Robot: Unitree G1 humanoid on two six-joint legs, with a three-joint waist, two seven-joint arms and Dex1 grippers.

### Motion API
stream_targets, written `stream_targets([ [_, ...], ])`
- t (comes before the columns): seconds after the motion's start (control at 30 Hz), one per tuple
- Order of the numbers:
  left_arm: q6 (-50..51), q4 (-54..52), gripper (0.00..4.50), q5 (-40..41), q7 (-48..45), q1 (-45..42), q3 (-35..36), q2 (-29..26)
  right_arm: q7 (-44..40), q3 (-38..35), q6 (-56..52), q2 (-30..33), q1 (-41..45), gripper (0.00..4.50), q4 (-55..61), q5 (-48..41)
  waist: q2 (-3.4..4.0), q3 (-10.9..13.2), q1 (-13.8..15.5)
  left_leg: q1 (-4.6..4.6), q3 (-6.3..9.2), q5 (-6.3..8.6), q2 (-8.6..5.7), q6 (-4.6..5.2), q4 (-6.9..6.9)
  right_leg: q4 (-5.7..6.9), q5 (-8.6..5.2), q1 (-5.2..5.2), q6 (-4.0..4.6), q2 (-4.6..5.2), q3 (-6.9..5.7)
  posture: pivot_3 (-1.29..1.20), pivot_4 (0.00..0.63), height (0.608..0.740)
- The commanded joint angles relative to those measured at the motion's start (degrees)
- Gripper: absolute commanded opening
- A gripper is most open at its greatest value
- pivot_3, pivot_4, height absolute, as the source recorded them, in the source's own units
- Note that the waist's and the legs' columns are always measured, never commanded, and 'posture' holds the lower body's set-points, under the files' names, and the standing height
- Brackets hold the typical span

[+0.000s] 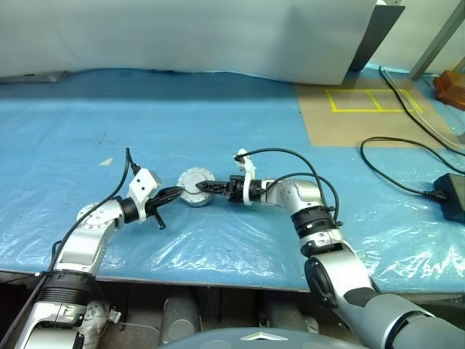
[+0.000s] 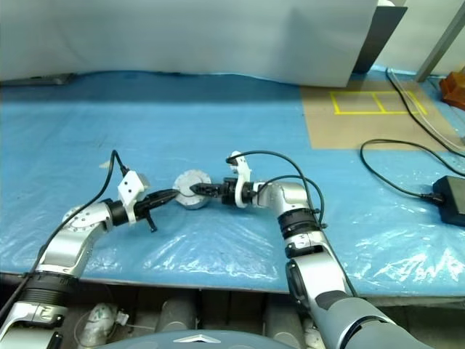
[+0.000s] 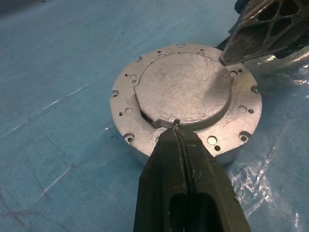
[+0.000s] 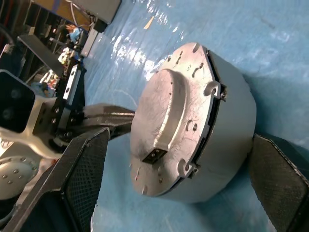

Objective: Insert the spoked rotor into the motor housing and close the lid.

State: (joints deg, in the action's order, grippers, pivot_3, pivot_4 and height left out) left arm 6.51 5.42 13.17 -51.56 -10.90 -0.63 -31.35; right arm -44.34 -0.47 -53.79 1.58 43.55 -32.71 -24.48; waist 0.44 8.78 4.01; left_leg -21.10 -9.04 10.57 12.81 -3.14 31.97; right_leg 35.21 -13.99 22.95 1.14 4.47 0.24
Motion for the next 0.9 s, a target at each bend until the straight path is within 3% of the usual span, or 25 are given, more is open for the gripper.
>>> stream_targets([
  [0.03,1.3,1.6,0.00,-2.0,-0.3,1.4,-2.9,0.1,-0.6,-0.6,-0.9,-0.7,1.2,4.09,-0.9,-1.4,0.00,0.0,0.1,-0.01,-0.01,0.00,0.00,0.00,-0.03,-0.02,0.00,0.01,0.00,0.00,0.00,0.00,0.150,0.740],
  [0.23,1.4,1.8,0.00,-2.1,-0.3,0.9,-2.7,0.0,-2.9,-1.9,-3.9,-0.8,0.6,2.21,0.4,-3.9,0.03,0.0,0.2,-0.17,-0.08,-0.01,-0.01,-0.02,-0.08,-0.32,-0.01,0.02,-0.07,-0.01,-0.05,0.00,0.150,0.740],
  [0.37,1.5,1.6,0.00,-2.2,-0.6,1.2,-2.7,-0.1,-6.5,0.2,-4.8,0.3,-1.3,1.29,3.9,-4.8,0.03,0.0,0.7,-0.15,-0.09,-0.01,0.01,-0.01,-0.14,-0.34,-0.02,-0.01,-0.07,0.00,-0.11,0.00,0.150,0.740],
  [0.63,0.3,-0.4,0.00,0.5,-0.5,0.9,-0.4,1.3,-6.3,2.2,-4.9,0.0,-3.2,1.18,7.3,-4.4,0.04,0.0,0.5,-0.14,-0.12,-0.01,0.01,-0.02,-0.20,-0.37,-0.03,0.02,-0.08,0.00,-0.08,0.00,0.150,0.740],
  [0.77,12.1,-10.4,0.00,15.6,5.2,-4.7,8.7,6.0,-3.9,0.5,-6.9,-0.5,-2.8,1.18,5.2,-4.6,-0.06,0.1,0.4,-0.24,-0.16,-0.01,0.02,-0.02,-0.22,-0.38,-0.03,0.13,-0.08,-0.01,-0.07,0.00,0.150,0.740],
  [0.9,25.0,-14.4,0.00,29.9,9.6,-8.9,16.6,6.3,-3.6,-2.1,-11.5,-0.3,-1.6,1.18,2.8,-7.0,-0.58,0.4,0.2,-0.74,-0.01,-0.04,0.20,-0.06,-0.06,-0.24,0.01,0.55,-0.05,-0.22,-0.21,0.00,0.150,0.740],
])
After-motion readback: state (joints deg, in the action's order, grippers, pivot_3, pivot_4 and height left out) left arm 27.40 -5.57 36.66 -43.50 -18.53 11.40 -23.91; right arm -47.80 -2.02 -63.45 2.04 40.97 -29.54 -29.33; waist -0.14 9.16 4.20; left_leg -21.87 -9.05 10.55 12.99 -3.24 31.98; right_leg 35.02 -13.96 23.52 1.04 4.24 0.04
